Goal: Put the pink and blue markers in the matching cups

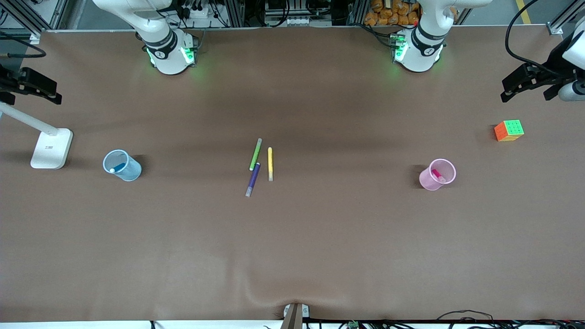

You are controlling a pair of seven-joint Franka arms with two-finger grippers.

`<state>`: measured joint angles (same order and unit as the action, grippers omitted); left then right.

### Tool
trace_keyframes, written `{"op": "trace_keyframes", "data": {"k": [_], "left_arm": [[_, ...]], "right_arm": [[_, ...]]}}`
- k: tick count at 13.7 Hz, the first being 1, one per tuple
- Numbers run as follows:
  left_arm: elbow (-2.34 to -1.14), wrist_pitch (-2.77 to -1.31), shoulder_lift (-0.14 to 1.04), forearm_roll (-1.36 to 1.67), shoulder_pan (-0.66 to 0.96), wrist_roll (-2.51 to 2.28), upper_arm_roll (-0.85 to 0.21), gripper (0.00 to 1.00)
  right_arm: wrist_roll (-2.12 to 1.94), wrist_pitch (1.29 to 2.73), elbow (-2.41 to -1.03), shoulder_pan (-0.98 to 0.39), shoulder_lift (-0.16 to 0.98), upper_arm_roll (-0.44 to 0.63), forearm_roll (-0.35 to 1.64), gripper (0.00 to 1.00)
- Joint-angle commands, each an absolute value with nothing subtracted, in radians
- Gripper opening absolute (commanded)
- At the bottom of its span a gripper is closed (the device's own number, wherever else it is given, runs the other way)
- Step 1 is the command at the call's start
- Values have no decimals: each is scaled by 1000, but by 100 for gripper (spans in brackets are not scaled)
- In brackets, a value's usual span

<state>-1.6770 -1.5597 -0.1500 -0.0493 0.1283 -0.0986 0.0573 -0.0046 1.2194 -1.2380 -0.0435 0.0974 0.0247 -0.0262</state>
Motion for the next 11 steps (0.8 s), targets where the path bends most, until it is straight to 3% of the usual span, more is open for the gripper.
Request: {"op": "trace_keyframes", "data": {"k": [1, 11], "left_arm": [[-1663, -1543, -153, -34, 121, -86, 58, 100], [-1663, -1543, -153, -35, 121, -87, 55, 100]], "right_arm": [[14, 1285, -1414, -34, -26, 26, -40, 100], [2, 1293, -1431, -2, -40, 26, -15, 100]]}}
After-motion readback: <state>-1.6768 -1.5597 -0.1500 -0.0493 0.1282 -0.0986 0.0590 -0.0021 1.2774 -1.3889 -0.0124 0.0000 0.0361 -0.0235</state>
